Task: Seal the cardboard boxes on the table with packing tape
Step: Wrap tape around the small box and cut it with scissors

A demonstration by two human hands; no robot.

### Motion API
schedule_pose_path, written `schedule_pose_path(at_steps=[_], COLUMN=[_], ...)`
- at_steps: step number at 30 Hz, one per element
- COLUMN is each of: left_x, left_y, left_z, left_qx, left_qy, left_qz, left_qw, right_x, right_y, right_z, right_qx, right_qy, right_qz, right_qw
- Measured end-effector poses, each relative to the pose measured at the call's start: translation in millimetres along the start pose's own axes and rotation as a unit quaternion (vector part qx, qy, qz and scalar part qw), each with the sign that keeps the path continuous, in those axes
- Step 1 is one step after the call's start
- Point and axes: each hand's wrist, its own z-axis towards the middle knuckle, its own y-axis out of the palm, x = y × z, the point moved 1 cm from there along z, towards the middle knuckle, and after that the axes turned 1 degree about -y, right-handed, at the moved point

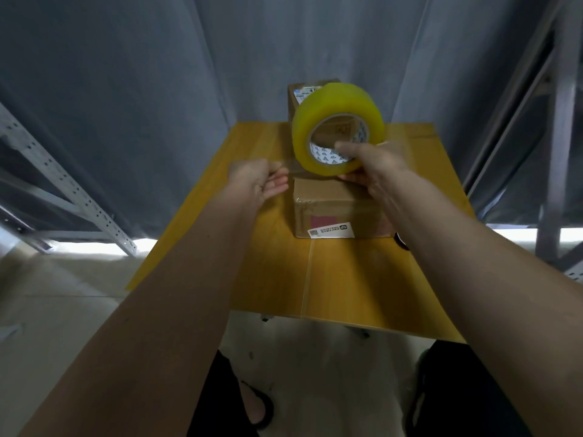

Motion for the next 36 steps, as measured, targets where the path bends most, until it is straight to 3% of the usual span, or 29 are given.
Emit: schedule_pose_path(at_steps=[11, 16, 26, 36], left_x=[-25.6, -25.2, -34.2, -38.2], left_y=[7.5, 5.6, 11.8, 16.5], left_z=[10.6, 11.7, 17.8, 15.6], left_qx=[0.023, 0.032, 0.085, 0.091], left_qy=[0.012, -0.001, 0.047, 0.069], left_qz=[-0.06, -0.067, 0.059, 0.151], left_qw=[0.998, 0.997, 0.993, 0.982], right_x=[5.9, 4.5, 11.2, 15.2], right_y=[-1.8, -0.4, 1.2, -2.6], right_z=[9.4, 8.6, 6.7, 7.9], right_qx=[0.07, 0.066, 0.093, 0.086], right_qy=[-0.059, -0.062, -0.105, -0.095], right_qz=[-0.122, -0.114, -0.169, -0.14], right_qw=[0.988, 0.989, 0.976, 0.982])
